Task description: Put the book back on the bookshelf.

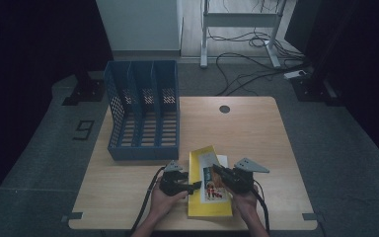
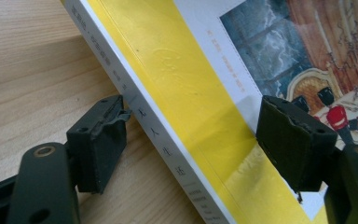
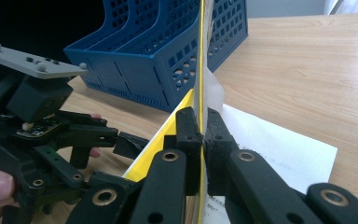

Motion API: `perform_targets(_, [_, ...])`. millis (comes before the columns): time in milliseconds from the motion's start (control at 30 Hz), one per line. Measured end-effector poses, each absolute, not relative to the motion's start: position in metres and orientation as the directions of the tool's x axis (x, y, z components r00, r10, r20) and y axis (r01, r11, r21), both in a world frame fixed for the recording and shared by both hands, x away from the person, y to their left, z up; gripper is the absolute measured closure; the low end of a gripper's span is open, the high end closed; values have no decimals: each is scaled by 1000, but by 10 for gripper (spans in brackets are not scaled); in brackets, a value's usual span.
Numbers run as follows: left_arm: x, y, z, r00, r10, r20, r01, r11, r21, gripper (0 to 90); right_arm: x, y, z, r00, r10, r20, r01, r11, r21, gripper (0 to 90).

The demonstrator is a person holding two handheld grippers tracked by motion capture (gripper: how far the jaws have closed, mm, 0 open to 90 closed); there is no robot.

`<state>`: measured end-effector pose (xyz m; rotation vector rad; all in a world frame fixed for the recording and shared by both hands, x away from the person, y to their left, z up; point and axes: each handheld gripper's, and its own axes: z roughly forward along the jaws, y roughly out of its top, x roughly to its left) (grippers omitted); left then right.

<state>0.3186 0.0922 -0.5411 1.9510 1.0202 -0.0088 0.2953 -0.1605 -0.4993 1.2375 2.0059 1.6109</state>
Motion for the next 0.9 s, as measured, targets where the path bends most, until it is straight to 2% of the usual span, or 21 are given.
perform_targets(167, [322,91,-542,661,624,-416,668,-236,706,228,293,-161,-497,-599,749,283,426,0,904,866])
perform_targets(367, [323,90,-542,662,626,-412,661,-229,715,240,291,-161,-495,-612,744,269,412,9,911,866])
perform_targets(667, [322,92,-542,641,644,-417,675,-214,706,379,293,-165,-497,-606,755,252,429,43,902,865])
perform_targets(900, [322,92,-545,623,660,-420,688,-205,696,427,296,-166,-502,-586,776,233,451,74,889,864])
